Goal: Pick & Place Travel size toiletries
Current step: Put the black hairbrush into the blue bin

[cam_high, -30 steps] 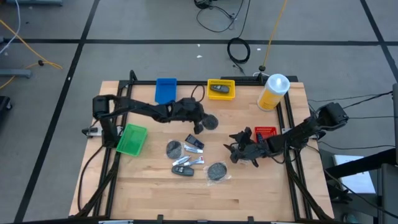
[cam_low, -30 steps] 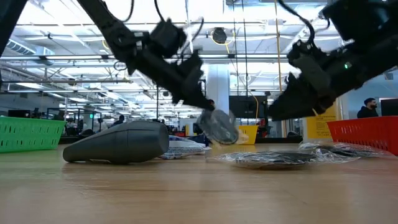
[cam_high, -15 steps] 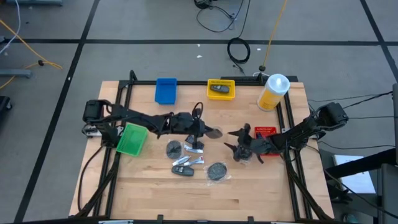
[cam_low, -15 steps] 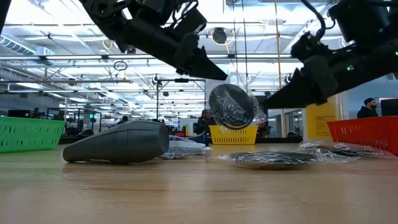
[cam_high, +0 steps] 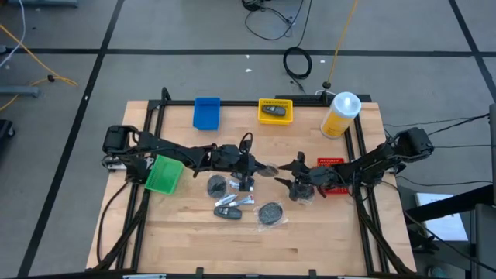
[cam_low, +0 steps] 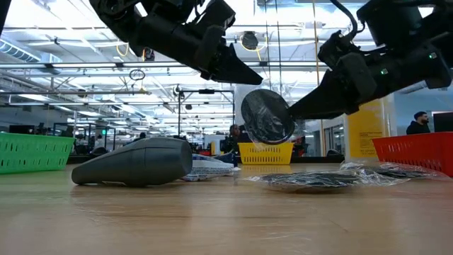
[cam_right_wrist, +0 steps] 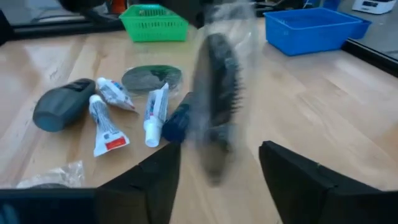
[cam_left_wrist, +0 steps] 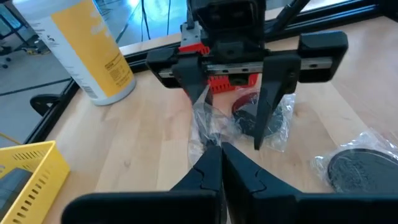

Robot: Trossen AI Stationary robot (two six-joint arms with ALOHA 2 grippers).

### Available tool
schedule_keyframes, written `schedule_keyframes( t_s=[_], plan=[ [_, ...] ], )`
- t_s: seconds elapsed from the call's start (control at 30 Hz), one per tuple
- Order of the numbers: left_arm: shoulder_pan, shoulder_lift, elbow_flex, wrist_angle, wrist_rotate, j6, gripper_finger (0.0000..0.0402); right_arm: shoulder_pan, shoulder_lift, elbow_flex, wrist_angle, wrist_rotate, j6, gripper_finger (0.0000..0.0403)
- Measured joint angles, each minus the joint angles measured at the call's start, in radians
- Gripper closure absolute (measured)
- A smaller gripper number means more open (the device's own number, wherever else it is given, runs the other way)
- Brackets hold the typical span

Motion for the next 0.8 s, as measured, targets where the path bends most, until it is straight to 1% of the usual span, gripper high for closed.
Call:
schedule_keyframes(
  t_s=[0.1,0.27,0.37,0.47,0.57,0.63,0.7,0.8],
  plan=[
    [0.0,0.0,0.0,0.0,0.0,-0.001,0.0393,0.0,0.0,0.01,-0.009,0.0,-0.027,0.0242],
    [0.0,0.0,0.0,0.016,0.016,-0.025,0.04,0.0,0.0,0.01,-0.024,0.0,-0.05,0.0308],
    [0.0,0.0,0.0,0.026,0.042,-0.032,0.0391,0.0,0.0,0.01,-0.056,0.001,-0.063,0.035],
    [0.0,0.0,0.0,0.025,0.044,-0.049,0.0388,0.0,0.0,0.01,-0.065,0.002,-0.075,0.039],
    [0.0,0.0,0.0,0.025,0.044,-0.074,0.0391,0.001,0.0,0.01,-0.069,0.005,-0.095,0.0393],
    [0.002,0.0,0.0,0.024,0.045,-0.093,0.0386,0.001,0.0,0.01,-0.072,0.028,-0.103,0.0394],
    [0.01,-0.017,0.0,-0.008,0.045,-0.11,0.0367,0.001,0.0,0.01,-0.082,0.055,-0.12,0.0398],
    [0.029,-0.064,0.0,-0.075,0.046,-0.138,0.0317,0.001,0.0,0.01,-0.101,0.061,-0.13,0.0399]
  ],
)
